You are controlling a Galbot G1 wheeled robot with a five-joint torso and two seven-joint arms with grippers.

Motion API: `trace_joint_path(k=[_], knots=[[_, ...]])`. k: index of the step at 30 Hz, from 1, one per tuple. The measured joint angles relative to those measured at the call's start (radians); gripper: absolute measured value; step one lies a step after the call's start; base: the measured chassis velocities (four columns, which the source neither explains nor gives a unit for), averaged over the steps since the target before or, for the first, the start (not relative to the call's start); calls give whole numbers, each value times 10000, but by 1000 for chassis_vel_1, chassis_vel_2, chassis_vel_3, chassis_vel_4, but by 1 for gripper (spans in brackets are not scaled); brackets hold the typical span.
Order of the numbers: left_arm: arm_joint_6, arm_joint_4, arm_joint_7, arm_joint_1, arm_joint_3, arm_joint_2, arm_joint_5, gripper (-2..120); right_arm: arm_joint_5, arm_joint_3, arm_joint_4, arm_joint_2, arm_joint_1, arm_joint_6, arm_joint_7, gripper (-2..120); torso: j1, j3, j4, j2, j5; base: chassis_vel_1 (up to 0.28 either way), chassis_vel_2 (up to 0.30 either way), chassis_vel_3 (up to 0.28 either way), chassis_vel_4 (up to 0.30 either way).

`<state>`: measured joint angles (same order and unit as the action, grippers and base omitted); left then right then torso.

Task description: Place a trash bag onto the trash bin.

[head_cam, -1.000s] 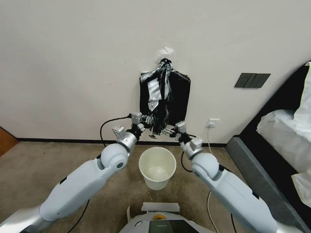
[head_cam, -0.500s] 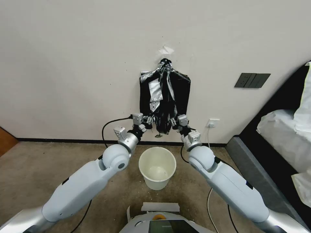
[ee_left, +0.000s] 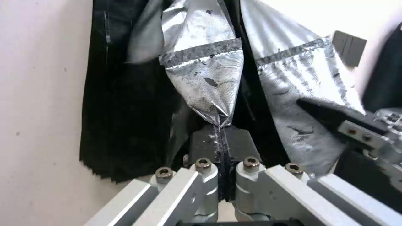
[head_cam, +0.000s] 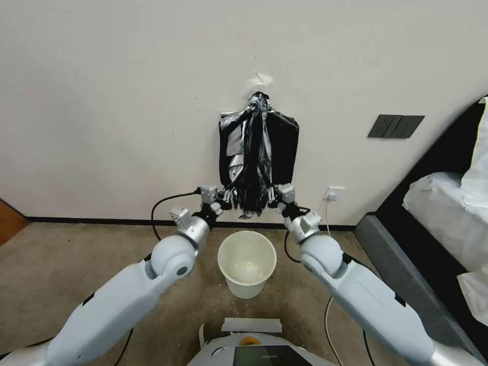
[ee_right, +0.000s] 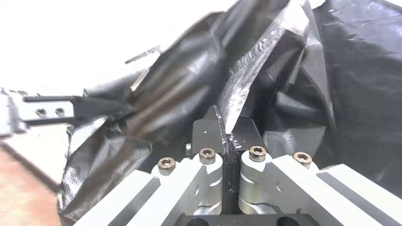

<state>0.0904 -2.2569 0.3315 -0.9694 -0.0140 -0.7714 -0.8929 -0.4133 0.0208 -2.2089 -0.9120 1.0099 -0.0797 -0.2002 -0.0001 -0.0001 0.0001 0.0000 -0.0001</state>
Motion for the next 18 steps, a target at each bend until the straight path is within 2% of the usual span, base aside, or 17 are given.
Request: trace_joint_path(k=[2, 4, 7, 18], knots=[[-2, -46, -11, -111, -63, 11, 40, 0, 0, 66, -85, 4, 111, 2, 33, 0, 0, 0, -1, 0, 0, 0, 0, 0, 0], [-28, -357, -63, -889, -481, 109, 258, 0, -21, 459, -583, 80, 802, 5, 117, 0, 0, 0, 0, 0, 0, 0, 0, 0, 0], [-99, -529, -98, -1288, -744, 150, 354, 0, -69, 700, -931, 128, 1298, 5, 122, 0, -1, 0, 0, 0, 1, 0, 0, 0, 0], [-186, -838, -123, -1851, -1213, 54, 582, 0, -133, 1003, -1504, 92, 2469, 25, 130, 0, 0, 0, -1, 0, 0, 0, 0, 0, 0]])
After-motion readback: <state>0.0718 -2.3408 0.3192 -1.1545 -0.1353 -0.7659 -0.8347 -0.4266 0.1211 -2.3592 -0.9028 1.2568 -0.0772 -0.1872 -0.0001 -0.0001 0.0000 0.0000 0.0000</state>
